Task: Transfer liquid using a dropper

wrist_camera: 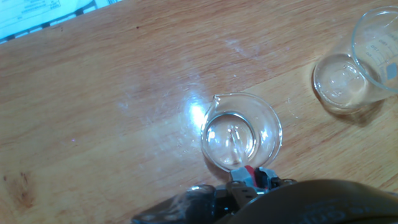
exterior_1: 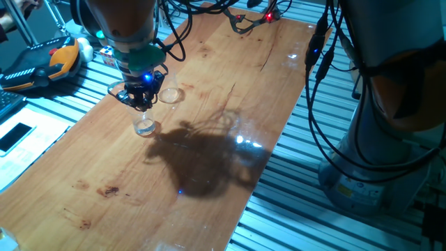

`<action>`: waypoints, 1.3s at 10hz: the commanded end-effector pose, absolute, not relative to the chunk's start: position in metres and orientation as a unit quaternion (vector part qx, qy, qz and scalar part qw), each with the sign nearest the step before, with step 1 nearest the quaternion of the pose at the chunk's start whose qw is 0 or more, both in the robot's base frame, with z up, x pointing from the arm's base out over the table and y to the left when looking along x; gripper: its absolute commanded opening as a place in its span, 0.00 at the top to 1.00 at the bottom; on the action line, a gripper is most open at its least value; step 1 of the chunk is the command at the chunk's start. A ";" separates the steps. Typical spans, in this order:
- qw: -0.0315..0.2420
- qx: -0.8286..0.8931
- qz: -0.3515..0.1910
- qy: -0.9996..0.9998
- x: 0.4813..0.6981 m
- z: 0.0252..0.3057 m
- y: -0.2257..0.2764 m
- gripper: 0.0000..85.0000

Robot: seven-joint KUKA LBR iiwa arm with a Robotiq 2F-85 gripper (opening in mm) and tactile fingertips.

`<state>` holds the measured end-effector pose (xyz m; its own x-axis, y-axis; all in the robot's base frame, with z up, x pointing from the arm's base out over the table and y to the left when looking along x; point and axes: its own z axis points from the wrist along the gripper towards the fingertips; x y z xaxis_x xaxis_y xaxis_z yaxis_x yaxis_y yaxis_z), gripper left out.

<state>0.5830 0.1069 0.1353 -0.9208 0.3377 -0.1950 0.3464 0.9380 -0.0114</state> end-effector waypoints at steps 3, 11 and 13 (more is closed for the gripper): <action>0.095 0.177 -0.020 0.979 0.584 0.134 0.107 0.76; 0.095 0.181 -0.017 0.979 0.586 0.129 0.106 0.65; 0.095 0.181 -0.015 0.979 0.588 0.127 0.106 0.64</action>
<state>0.5878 0.1060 0.1266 -0.9162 0.3520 -0.1915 0.3577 0.9338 0.0051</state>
